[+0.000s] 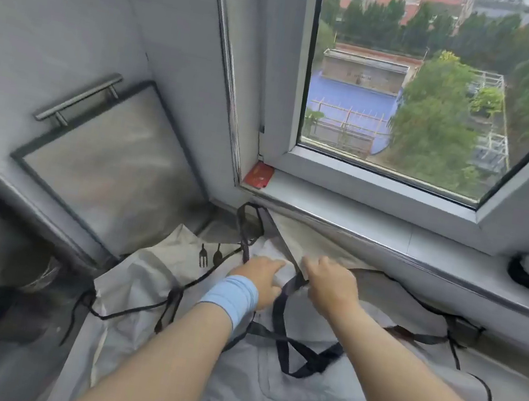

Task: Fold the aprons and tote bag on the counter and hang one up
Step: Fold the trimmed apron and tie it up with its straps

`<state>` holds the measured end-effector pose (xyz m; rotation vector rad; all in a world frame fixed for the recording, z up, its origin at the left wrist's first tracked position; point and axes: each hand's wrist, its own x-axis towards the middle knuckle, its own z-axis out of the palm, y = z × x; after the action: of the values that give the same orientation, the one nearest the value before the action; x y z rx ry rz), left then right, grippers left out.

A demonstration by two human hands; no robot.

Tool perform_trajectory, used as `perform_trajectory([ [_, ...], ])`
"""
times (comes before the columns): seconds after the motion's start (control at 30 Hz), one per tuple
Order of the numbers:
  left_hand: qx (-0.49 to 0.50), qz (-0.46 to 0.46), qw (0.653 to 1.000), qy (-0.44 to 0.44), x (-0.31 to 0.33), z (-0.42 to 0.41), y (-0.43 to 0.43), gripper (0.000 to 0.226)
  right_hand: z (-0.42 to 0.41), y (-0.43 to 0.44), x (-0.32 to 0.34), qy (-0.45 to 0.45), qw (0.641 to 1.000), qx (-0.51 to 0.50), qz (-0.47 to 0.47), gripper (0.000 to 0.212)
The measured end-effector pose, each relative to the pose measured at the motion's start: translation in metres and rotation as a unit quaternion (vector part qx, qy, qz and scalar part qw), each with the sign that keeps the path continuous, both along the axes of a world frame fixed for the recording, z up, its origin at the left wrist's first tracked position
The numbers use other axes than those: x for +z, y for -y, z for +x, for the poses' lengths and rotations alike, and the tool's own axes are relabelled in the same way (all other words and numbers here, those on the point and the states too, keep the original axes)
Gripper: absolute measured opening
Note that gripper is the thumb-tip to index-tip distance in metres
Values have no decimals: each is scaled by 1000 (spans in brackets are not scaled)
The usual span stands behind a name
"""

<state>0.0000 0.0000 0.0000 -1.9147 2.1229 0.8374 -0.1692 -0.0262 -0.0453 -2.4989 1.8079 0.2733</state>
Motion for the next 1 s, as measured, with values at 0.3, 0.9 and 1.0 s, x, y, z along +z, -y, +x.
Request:
perform_trajectory([
  [0.3, 297, 6, 955, 7, -34, 43, 26, 70, 1, 15, -5, 87, 993, -42, 69, 22],
  [0.9, 170, -195, 960, -108, -27, 128, 9, 70, 102, -58, -25, 23, 998, 9, 58, 71],
  [1.0, 115, -268, 956, -31, -49, 148, -37, 67, 125, -87, -21, 81, 995, 22, -51, 52],
])
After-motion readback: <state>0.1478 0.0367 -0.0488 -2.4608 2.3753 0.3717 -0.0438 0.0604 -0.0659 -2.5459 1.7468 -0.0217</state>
